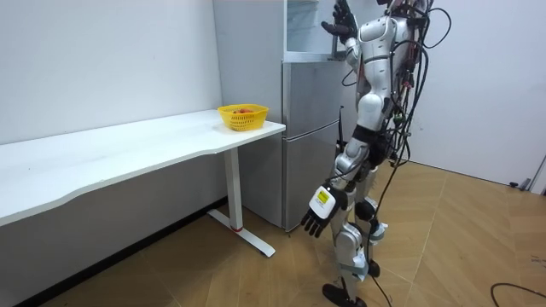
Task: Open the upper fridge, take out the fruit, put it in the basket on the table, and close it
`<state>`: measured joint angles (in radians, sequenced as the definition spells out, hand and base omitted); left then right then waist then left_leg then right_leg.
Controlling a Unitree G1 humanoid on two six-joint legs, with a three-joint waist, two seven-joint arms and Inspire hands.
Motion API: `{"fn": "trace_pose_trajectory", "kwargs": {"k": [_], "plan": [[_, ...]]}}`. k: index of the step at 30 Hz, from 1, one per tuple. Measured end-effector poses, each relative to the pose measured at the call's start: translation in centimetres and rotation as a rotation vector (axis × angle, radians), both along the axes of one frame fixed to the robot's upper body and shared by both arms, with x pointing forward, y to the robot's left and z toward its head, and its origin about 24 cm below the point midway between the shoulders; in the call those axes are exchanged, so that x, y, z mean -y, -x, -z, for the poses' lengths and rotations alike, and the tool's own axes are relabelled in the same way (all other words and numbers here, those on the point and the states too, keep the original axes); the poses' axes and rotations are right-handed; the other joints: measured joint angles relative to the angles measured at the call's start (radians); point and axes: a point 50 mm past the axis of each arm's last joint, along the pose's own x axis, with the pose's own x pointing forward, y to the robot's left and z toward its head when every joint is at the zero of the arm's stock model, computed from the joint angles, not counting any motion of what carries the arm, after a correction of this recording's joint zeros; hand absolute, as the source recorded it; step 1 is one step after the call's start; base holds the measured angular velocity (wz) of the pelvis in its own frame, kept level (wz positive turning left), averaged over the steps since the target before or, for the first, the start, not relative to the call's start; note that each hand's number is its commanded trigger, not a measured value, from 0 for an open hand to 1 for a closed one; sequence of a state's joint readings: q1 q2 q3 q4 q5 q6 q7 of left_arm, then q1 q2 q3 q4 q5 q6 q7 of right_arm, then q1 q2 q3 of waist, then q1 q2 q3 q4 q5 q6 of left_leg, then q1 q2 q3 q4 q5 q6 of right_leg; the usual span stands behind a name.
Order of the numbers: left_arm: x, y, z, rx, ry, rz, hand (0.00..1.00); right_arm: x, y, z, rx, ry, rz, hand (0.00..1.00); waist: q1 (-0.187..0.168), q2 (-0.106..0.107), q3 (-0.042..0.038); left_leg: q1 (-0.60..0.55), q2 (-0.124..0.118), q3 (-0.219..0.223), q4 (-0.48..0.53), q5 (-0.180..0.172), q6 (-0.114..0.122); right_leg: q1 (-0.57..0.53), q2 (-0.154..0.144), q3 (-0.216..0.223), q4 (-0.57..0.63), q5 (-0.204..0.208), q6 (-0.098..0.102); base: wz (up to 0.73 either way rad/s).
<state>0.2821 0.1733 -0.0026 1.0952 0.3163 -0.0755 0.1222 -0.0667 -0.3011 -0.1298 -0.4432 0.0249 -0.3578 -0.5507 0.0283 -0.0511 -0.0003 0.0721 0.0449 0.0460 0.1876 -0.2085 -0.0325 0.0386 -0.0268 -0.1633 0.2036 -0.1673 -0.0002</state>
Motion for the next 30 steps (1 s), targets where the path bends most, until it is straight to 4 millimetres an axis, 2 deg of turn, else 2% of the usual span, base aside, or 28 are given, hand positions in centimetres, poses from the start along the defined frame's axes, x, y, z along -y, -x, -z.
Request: {"fn": "trace_pose_trajectory", "kwargs": {"k": [9,11,14,15,17,22,30], "plan": [[-0.1,0.1,0.0,0.000,-0.002,0.005,0.00,1.9,1.2,2.8,-0.107,-0.070,0.121,0.00,-0.040,0.009,0.0046,0.003,0.000,0.009,-0.002,-0.002,0.003,-0.002,0.002,0.015,0.001,-0.001,0.002,-0.03],[-0.1,0.2,0.0,-0.004,-0.002,0.004,0.00,2.7,1.0,4.1,-0.160,-0.092,0.162,0.00,-0.050,0.014,0.0072,0.004,0.000,0.013,-0.003,-0.003,0.004,-0.002,0.003,0.022,0.002,-0.002,0.003,-0.06],[-0.1,0.2,0.0,-0.004,-0.004,0.007,0.00,3.7,1.1,6.4,-0.266,-0.115,0.223,0.00,-0.050,0.019,0.0068,0.008,0.001,0.026,-0.003,-0.003,0.004,-0.005,0.003,0.030,0.005,-0.002,0.003,-0.09],[-0.1,0.2,0.0,-0.004,-0.004,0.009,0.00,3.8,1.2,6.8,-0.282,-0.116,0.229,0.00,-0.050,0.019,0.0061,0.008,0.001,0.029,-0.003,-0.003,0.004,-0.006,0.003,0.034,0.006,-0.002,0.003,-0.13],[-0.1,0.1,0.0,-0.001,-0.004,0.009,0.00,4.1,1.5,8.0,-0.340,-0.121,0.243,0.00,-0.046,0.031,-0.0013,0.008,0.000,0.039,-0.011,-0.004,0.005,-0.013,0.004,0.047,0.008,-0.002,0.005,-0.13],[-0.3,-0.1,-0.1,0.011,-0.021,0.000,0.00,4.8,1.7,9.5,-0.407,-0.184,0.258,0.00,-0.048,0.048,-0.0037,0.014,0.000,0.048,-0.021,-0.004,0.006,-0.020,0.004,0.055,0.015,-0.005,0.008,-0.06],[-0.3,-0.1,-0.1,0.008,-0.027,-0.001,0.00,6.3,3.5,12.4,-0.498,-0.352,0.362,0.00,-0.060,0.036,0.0007,0.019,-0.004,0.051,-0.021,-0.004,0.006,-0.021,0.000,0.055,0.011,-0.011,0.011,0.00]]}}
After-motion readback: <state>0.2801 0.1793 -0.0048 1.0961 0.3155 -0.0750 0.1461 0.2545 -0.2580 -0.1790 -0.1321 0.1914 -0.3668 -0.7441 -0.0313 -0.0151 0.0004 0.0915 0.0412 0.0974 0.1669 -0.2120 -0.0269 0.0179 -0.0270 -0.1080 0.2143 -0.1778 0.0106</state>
